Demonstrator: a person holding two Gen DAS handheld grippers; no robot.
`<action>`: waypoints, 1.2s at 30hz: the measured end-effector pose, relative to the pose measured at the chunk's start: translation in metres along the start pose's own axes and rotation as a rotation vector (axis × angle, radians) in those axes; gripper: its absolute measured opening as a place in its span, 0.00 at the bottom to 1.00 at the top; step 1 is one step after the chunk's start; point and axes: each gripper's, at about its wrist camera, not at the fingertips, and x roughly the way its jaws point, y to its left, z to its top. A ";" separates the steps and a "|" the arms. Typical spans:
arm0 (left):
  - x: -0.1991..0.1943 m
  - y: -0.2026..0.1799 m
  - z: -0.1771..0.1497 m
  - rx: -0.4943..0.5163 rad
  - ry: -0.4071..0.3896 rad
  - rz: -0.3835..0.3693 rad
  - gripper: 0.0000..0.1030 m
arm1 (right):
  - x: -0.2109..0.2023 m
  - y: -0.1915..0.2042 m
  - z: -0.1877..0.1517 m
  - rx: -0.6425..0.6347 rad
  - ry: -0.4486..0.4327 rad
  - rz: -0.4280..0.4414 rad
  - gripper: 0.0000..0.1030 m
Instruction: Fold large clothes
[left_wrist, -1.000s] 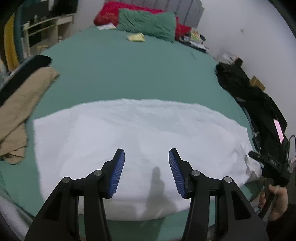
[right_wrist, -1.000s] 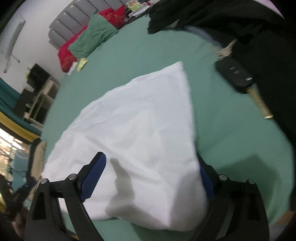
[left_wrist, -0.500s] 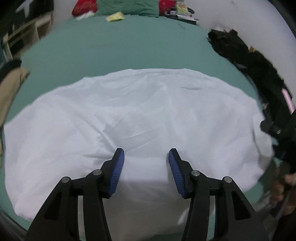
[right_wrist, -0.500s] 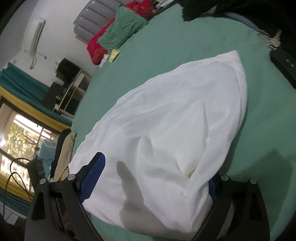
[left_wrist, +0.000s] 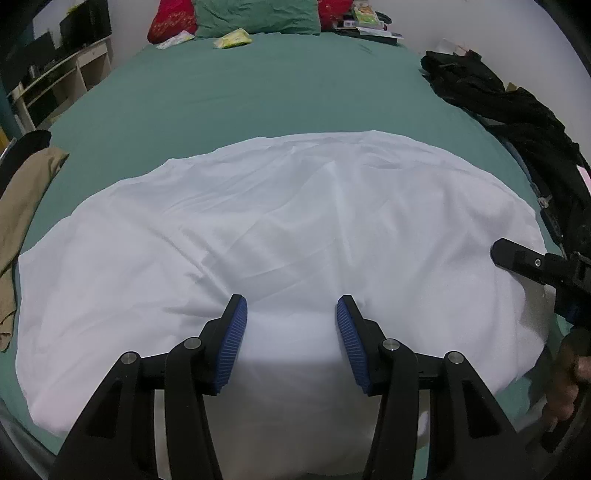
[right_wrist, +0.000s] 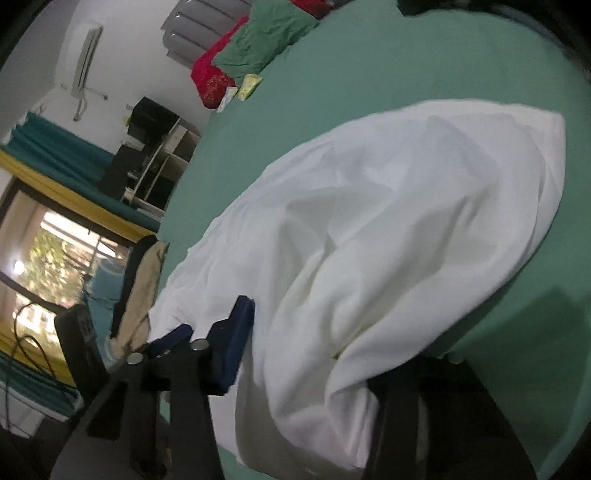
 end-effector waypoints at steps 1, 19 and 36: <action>-0.001 0.003 -0.001 0.001 0.000 0.001 0.51 | 0.000 0.001 0.000 -0.004 0.001 -0.002 0.40; -0.013 0.030 0.012 0.007 0.047 -0.139 0.51 | -0.015 0.069 0.009 -0.150 -0.072 -0.054 0.18; -0.068 0.241 -0.006 -0.133 -0.104 -0.151 0.51 | 0.048 0.220 -0.002 -0.500 -0.009 -0.304 0.18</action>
